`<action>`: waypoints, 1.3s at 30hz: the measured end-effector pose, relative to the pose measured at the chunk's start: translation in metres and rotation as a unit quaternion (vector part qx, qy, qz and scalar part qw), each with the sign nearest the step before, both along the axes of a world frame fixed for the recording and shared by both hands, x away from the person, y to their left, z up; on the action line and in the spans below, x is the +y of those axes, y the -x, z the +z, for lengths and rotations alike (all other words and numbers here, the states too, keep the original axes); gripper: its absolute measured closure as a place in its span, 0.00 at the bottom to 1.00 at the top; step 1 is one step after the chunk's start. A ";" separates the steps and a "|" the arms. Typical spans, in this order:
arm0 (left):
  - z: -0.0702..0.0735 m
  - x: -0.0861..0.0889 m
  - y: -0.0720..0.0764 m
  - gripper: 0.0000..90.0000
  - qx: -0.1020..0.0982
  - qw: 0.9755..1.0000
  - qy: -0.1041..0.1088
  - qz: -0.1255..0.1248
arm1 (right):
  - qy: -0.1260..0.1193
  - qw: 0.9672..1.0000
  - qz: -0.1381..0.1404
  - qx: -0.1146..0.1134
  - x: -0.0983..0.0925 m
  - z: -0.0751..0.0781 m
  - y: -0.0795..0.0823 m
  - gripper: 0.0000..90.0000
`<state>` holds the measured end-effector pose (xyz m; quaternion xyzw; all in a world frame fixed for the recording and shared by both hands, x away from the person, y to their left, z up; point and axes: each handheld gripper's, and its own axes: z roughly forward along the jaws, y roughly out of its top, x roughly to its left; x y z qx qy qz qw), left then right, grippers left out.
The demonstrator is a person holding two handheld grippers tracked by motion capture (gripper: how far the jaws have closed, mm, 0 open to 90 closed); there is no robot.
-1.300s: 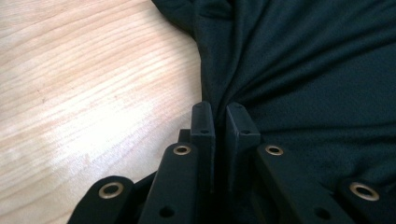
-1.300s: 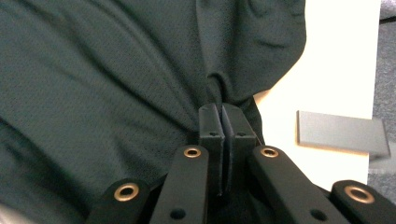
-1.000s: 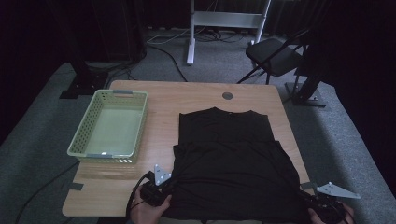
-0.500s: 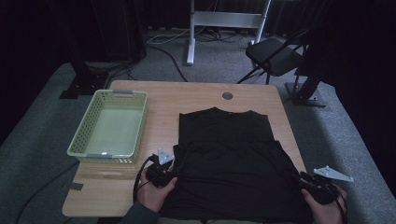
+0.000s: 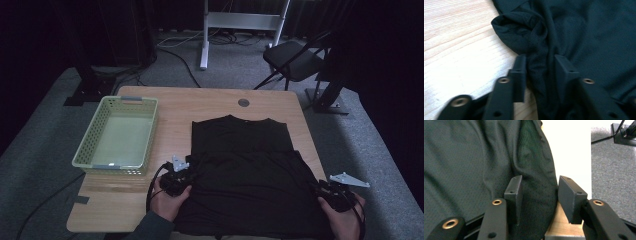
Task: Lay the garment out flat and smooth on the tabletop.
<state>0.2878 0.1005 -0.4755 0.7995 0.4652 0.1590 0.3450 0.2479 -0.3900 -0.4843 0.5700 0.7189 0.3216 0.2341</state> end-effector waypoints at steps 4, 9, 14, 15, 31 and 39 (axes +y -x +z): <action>0.003 0.000 0.006 0.90 -0.006 1.000 0.003 -0.004 | 0.002 1.000 0.007 0.004 0.003 0.001 0.001 0.75; 0.005 0.004 0.016 0.93 0.002 1.000 0.016 -0.010 | 0.011 0.999 0.029 0.015 0.009 0.004 0.006 0.94; 0.005 0.012 0.027 0.93 0.013 1.000 0.023 -0.016 | 0.014 0.999 0.039 0.019 0.010 0.006 0.014 0.96; 0.005 0.014 0.030 0.93 0.014 0.999 0.026 -0.015 | 0.014 0.999 0.041 0.021 0.010 0.006 0.016 0.97; 0.010 0.027 0.063 0.85 0.023 0.998 0.040 -0.031 | -0.002 0.999 0.037 0.015 -0.004 0.016 0.050 0.97; 0.010 0.024 0.061 0.76 0.018 0.999 0.038 -0.027 | -0.008 1.000 0.026 0.004 -0.005 0.016 0.049 0.84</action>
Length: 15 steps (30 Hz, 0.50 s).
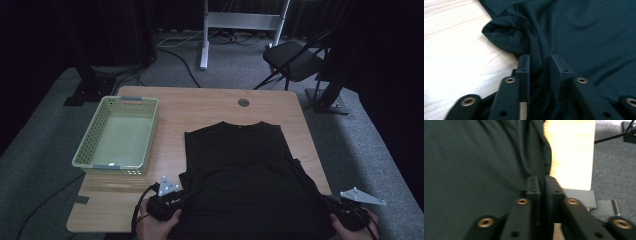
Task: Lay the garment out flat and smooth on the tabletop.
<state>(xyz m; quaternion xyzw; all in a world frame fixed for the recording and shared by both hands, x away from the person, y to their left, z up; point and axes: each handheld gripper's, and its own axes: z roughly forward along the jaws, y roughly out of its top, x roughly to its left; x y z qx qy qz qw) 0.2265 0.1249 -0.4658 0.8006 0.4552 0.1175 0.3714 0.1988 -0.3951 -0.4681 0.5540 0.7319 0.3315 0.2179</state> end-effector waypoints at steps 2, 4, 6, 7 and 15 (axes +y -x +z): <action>0.000 -0.001 -0.005 0.71 -0.004 1.000 -0.001 0.007 | -0.004 1.000 -0.003 -0.003 -0.001 -0.001 -0.006 0.77; -0.001 -0.003 -0.013 0.69 -0.003 1.000 -0.002 0.011 | -0.004 1.000 -0.003 -0.005 -0.001 -0.001 -0.012 0.74; -0.002 -0.004 -0.018 0.66 -0.004 1.000 -0.003 0.013 | -0.005 1.000 -0.002 -0.007 0.001 -0.002 -0.019 0.73; -0.002 -0.004 -0.018 0.66 -0.004 1.000 -0.003 0.013 | -0.005 1.000 -0.002 -0.007 0.001 -0.002 -0.019 0.73; -0.006 -0.010 -0.032 0.72 0.003 1.000 0.001 0.016 | 0.015 1.000 0.005 -0.007 0.011 -0.011 -0.051 0.69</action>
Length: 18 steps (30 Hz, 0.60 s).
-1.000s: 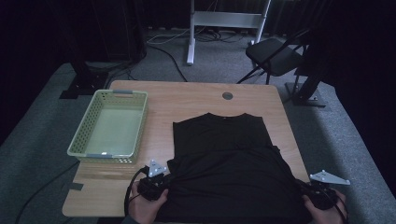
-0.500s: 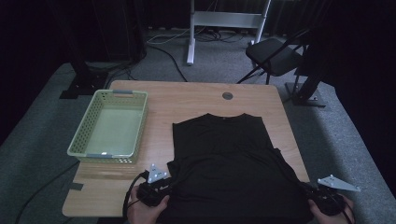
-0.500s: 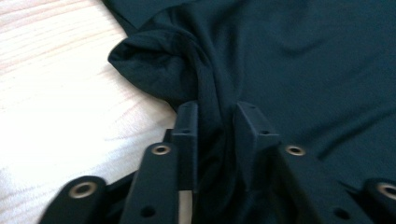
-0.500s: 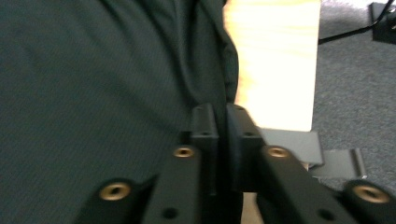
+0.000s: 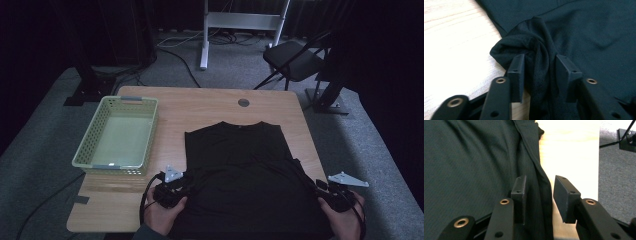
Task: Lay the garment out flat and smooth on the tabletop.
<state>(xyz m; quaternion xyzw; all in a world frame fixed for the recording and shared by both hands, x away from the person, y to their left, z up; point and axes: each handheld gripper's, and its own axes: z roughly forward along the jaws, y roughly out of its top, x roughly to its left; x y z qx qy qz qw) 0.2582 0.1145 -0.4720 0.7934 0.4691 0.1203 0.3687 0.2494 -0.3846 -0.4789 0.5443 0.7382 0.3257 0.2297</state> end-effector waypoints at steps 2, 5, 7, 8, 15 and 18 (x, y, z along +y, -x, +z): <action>0.001 0.000 0.002 0.80 -0.003 1.000 0.004 -0.001 | 0.002 1.000 0.002 0.005 0.001 -0.001 -0.005 0.69; 0.005 0.000 0.006 0.90 -0.008 1.000 0.004 -0.007 | -0.003 1.000 0.014 0.012 0.001 -0.003 -0.007 0.81; 0.007 0.001 0.010 0.92 -0.010 1.000 0.008 -0.010 | 0.001 1.000 0.023 0.019 0.002 -0.001 -0.005 0.94; 0.008 0.002 0.012 0.92 -0.010 1.000 0.011 -0.011 | 0.003 0.999 0.025 0.021 0.002 0.000 -0.004 0.96; 0.011 0.010 0.035 0.92 -0.007 0.999 0.028 -0.016 | -0.009 1.000 0.020 0.010 -0.006 0.008 0.023 0.96; 0.011 0.013 0.044 0.92 -0.005 0.999 0.033 -0.017 | -0.020 1.000 0.016 0.006 -0.011 0.011 0.037 0.96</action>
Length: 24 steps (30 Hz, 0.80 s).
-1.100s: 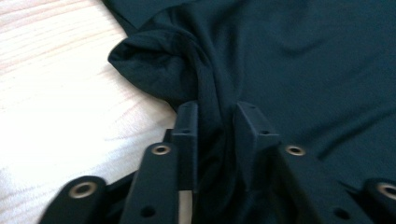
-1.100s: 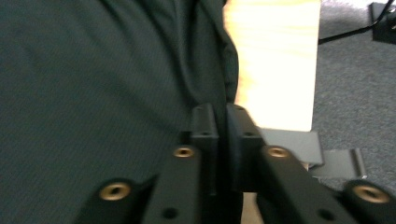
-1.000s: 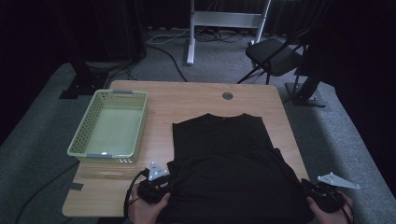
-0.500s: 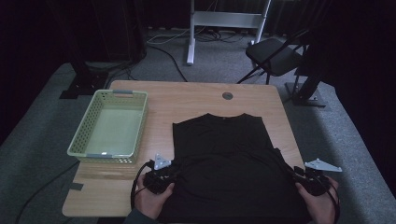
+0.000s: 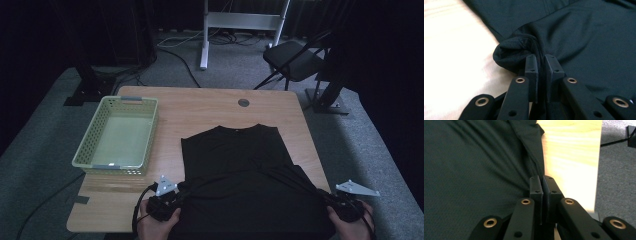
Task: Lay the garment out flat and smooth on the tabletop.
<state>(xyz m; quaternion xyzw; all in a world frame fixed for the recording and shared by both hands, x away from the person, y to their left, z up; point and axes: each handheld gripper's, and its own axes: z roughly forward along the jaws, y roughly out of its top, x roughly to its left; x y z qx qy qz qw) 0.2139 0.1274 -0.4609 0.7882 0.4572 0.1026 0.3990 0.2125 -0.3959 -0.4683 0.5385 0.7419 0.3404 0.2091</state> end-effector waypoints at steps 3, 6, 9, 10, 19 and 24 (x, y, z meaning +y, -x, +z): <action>0.003 0.000 0.007 0.92 -0.002 1.000 0.003 -0.004 | -0.006 1.000 -0.005 -0.004 -0.005 0.003 0.011 0.96; 0.005 -0.002 0.012 0.91 -0.003 1.000 0.002 -0.013 | -0.004 1.000 -0.007 -0.004 -0.005 0.006 0.017 0.96; 0.004 -0.004 0.011 0.86 -0.003 1.000 0.000 -0.018 | -0.002 1.000 -0.008 0.002 -0.005 0.006 0.017 0.95; 0.004 -0.004 0.011 0.83 -0.003 1.000 0.000 -0.018 | -0.002 1.000 -0.008 0.002 -0.005 0.006 0.017 0.95; 0.017 0.002 -0.015 0.71 -0.022 1.000 0.002 0.007 | -0.004 1.000 0.004 -0.029 0.014 0.013 -0.012 0.72; 0.009 -0.008 -0.041 0.69 -0.012 1.000 -0.014 0.005 | -0.001 0.999 0.032 -0.022 0.037 0.006 -0.024 0.70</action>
